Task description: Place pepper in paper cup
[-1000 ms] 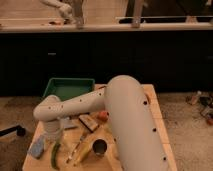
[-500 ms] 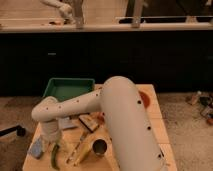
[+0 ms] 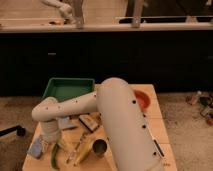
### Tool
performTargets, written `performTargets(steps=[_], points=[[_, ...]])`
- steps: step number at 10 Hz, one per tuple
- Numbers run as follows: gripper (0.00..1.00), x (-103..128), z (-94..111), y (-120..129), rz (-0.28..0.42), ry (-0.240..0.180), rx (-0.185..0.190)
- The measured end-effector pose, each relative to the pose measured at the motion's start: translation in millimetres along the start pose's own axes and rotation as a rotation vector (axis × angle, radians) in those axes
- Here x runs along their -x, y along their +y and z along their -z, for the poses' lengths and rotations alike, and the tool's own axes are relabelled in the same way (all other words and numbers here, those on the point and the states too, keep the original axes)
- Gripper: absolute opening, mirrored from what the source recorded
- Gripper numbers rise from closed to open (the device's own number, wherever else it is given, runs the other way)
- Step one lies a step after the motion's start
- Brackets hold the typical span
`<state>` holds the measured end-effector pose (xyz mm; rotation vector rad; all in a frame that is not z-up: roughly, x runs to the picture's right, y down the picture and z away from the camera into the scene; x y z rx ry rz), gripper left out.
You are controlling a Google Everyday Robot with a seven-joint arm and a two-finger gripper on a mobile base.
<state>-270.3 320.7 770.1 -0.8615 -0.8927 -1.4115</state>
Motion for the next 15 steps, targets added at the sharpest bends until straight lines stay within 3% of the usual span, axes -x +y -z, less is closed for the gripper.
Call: performTargets(steps=[2,10,15], points=[[0.78,-3.2,-2.6,0.5,0.006,-0.011,-0.001],[0.02,-6.5,2.8,1.9,0.023,-0.027,-0.010],[0.00,-7.3,2.1,2.8,0.021,-0.028,-0.017]])
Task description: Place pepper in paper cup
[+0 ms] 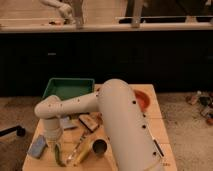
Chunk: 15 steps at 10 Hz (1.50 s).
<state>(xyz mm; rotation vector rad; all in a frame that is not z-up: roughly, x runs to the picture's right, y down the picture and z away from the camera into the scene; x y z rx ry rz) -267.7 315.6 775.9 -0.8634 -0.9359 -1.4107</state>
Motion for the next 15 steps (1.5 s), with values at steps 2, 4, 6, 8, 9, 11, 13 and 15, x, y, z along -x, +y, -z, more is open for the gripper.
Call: performTargets(steps=[2,4,6,8,9,11,13,15], points=[[0.00,-0.1,0.5,0.1,0.000,0.000,-0.001],[0.00,-0.4,1.9,1.1,0.002,0.008,0.003],[0.00,0.8,18.2,2.2,-0.008,0.078,0.013],[0.00,2.7,31.1,2.5,-0.015,0.130,0.011],[0.00,3.2,38.2,1.6,-0.018,0.158,0.003],[0.00,4.3,49.5,2.9,-0.026,0.197,-0.004],[0.00,4.5,60.0,4.5,-0.040,0.231,-0.016],[0.00,5.5,70.8,6.3,-0.057,0.261,-0.026]])
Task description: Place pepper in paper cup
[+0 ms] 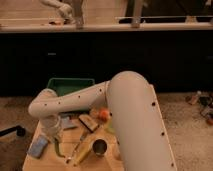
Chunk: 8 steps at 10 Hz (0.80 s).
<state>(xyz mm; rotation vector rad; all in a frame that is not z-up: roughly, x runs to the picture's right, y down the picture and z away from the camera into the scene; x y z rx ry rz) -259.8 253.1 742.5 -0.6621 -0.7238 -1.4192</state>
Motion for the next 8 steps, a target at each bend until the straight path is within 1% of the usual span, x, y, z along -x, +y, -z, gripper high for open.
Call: performTargets(steps=[2,3,6,8], points=[[0.00,-2.5,8.9,4.1,-0.025,0.024,-0.009],[0.00,-5.1,15.9,10.5,-0.048,0.041,-0.016],[0.00,-13.1,32.1,25.0,-0.107,0.076,-0.049],[0.00,-22.6,43.0,40.1,-0.158,0.098,-0.072]])
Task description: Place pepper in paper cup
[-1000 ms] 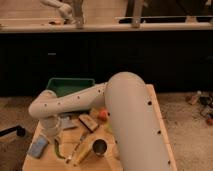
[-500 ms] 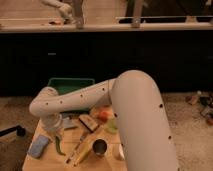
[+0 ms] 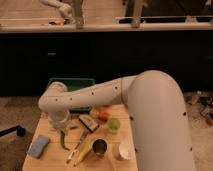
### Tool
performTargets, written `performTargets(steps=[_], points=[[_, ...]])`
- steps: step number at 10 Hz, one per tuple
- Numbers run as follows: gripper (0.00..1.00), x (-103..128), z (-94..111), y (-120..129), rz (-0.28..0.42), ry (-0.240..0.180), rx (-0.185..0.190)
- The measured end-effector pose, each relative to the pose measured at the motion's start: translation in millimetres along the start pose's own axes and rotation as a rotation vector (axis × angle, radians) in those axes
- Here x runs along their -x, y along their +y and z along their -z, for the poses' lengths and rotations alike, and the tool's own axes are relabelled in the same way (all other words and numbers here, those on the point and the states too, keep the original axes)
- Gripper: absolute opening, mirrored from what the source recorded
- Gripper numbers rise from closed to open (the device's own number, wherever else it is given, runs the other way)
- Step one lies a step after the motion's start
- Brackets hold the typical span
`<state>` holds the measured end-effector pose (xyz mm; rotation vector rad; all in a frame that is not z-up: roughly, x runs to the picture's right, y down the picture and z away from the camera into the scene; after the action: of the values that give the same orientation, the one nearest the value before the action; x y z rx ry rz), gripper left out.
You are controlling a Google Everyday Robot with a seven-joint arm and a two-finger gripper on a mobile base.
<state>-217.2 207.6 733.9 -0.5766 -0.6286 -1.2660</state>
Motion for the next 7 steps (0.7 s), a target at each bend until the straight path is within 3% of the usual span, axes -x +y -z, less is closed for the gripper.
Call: performTargets(steps=[3,7], points=[[0.00,-22.8,12.4,25.8,-0.085,0.030,-0.020],[0.00,-41.9,20.4,54.6,-0.173,0.053,-0.015]])
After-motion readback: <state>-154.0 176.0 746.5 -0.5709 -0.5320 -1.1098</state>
